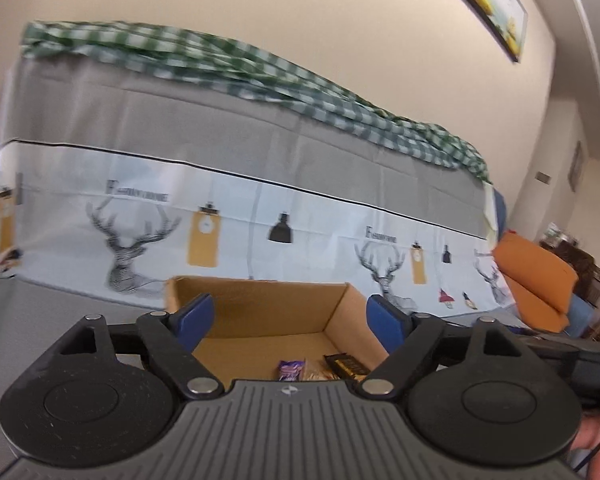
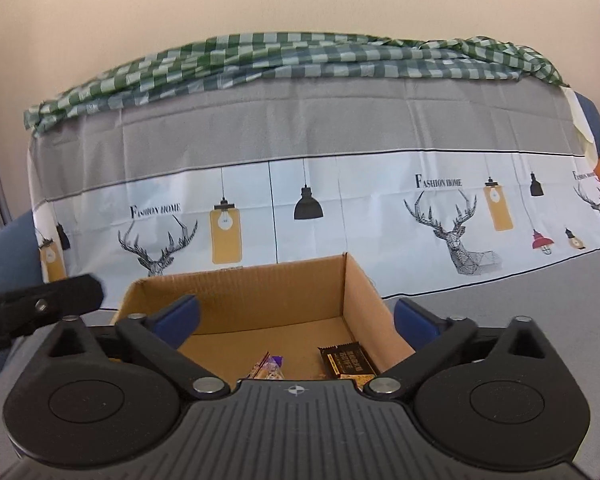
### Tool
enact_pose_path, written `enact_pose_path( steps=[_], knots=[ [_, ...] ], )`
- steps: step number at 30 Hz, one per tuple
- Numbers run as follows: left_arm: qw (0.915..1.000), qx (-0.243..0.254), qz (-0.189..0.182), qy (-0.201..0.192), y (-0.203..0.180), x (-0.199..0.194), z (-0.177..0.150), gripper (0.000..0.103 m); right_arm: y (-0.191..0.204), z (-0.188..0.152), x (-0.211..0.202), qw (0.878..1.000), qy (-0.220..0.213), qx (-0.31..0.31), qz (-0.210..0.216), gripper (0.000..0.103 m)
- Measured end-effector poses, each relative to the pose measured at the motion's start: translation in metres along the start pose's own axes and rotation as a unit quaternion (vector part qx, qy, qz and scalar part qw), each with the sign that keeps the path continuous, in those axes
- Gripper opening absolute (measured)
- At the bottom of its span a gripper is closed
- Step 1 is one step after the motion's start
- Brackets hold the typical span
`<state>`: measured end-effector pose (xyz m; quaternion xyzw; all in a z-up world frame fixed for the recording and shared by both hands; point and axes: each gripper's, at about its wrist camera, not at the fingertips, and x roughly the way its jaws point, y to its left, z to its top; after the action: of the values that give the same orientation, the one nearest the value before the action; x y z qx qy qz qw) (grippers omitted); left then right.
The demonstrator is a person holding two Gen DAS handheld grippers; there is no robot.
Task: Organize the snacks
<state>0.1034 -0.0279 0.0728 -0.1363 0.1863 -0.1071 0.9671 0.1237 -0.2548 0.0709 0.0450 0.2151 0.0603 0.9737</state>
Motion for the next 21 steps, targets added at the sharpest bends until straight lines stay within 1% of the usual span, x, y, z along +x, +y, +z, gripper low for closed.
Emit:
enact_pose_path(
  steps=[2, 4, 6, 8, 10, 11, 14, 17, 19, 21],
  knots=[
    [0.9998, -0.009, 0.007, 0.016, -0.005, -0.016, -0.004, 0.091, -0.004, -0.004, -0.015, 1.0, 0.005, -0.003, 0.002, 0.102],
    [0.9992, -0.003, 0.022, 0.035, -0.014, -0.028, -0.009, 0.092, -0.008, -0.012, -0.03, 1.0, 0.014, -0.006, 0.0, 0.102],
    [0.9978, -0.011, 0.027, 0.06, -0.022, -0.039, -0.018, 0.094, -0.012, -0.022, -0.043, 1.0, 0.027, -0.01, -0.009, 0.102],
    [0.994, -0.03, 0.044, 0.095, -0.029, -0.046, -0.033, 0.103, -0.018, -0.035, -0.053, 0.999, 0.037, -0.011, -0.017, 0.102],
    [0.9897, -0.038, 0.058, 0.125, -0.034, -0.05, -0.052, 0.102, -0.026, -0.047, -0.06, 0.998, 0.048, 0.001, -0.027, 0.102],
    [0.9884, -0.034, 0.06, 0.136, -0.037, -0.052, -0.062, 0.102, -0.028, -0.05, -0.06, 0.998, 0.055, 0.006, -0.032, 0.102],
    [0.9851, 0.003, 0.068, 0.158, -0.045, -0.051, -0.083, 0.102, -0.029, -0.061, -0.059, 0.997, 0.072, -0.003, -0.03, 0.102],
    [0.9852, 0.026, 0.084, 0.147, -0.044, -0.046, -0.086, 0.102, -0.025, -0.067, -0.058, 0.996, 0.079, -0.037, -0.031, 0.102],
    [0.9836, 0.027, 0.101, 0.147, -0.039, -0.041, -0.086, 0.103, -0.024, -0.068, -0.058, 0.995, 0.077, -0.047, -0.03, 0.102],
    [0.9813, 0.013, 0.108, 0.159, -0.031, -0.035, -0.084, 0.102, -0.024, -0.069, -0.056, 0.995, 0.079, -0.05, -0.031, 0.102]
  ],
)
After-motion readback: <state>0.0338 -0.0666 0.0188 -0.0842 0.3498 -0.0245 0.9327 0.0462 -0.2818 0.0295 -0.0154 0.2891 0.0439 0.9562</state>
